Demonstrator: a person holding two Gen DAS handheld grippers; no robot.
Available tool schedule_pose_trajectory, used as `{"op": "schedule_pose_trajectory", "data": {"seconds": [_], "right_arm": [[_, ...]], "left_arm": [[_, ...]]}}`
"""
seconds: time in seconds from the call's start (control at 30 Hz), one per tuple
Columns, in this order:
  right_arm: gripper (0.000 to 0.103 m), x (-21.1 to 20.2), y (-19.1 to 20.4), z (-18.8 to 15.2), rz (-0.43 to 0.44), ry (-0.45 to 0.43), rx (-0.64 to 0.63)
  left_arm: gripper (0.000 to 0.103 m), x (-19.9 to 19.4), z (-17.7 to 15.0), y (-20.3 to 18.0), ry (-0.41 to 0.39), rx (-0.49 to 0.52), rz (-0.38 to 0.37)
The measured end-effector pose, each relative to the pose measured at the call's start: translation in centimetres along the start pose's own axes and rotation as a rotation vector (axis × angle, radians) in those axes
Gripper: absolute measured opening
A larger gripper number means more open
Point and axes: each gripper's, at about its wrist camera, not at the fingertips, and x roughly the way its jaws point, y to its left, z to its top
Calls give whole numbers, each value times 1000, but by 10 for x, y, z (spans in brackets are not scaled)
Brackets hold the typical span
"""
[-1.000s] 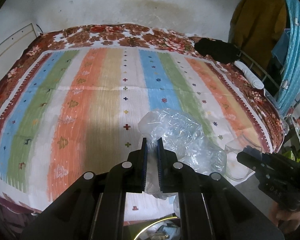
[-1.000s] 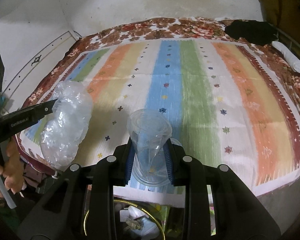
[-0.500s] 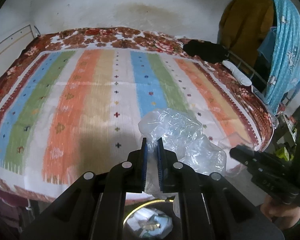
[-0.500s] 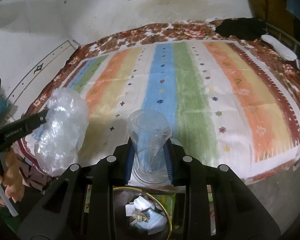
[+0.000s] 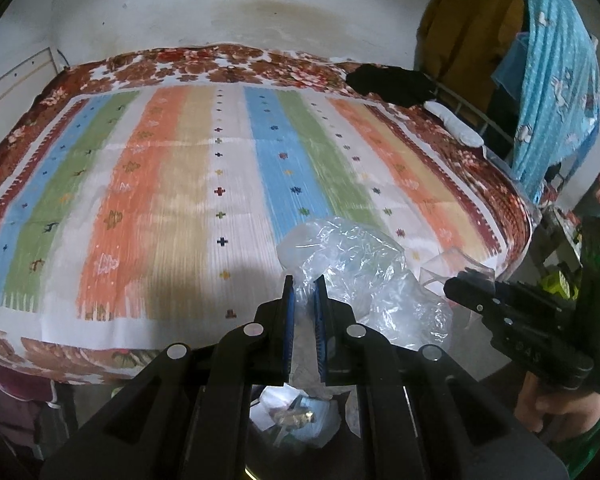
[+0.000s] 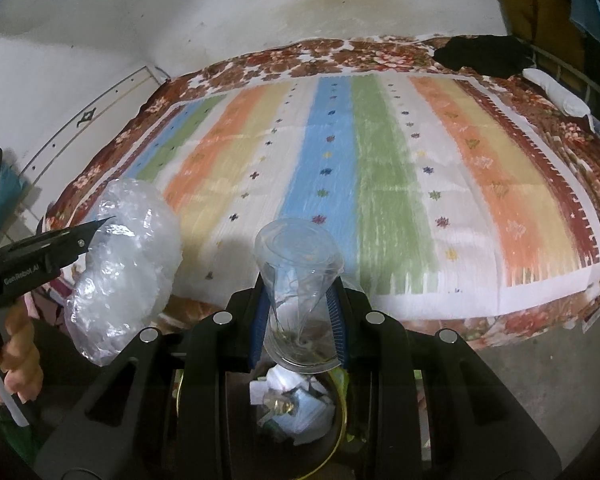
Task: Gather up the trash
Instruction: 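Lift the held bag and cup and carry them over the dark bin, then open both grippers over the bin to drop the bag and cup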
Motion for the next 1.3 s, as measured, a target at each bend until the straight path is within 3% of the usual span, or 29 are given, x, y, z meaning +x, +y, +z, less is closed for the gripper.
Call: {"op": "schedule_pose_trajectory", "data": {"seconds": [0.37, 0.63, 0.83, 1.1, 1.3], "right_arm": [[26, -3, 11, -44, 14, 78, -20], [26, 12, 21, -73, 36, 180, -18], [26, 35, 26, -87, 16, 282, -21], [26, 85, 13, -101, 28, 468, 76], [26, 115, 4, -114, 20, 559, 126]], "left_arm": [[9, -1, -40, -9, 47, 25, 11], [9, 11, -67, -7, 126, 29, 99], [9, 30, -80, -7, 220, 42, 171], [9, 66, -94, -10, 367, 59, 249], [9, 99, -110, -6, 496, 54, 264]]}}
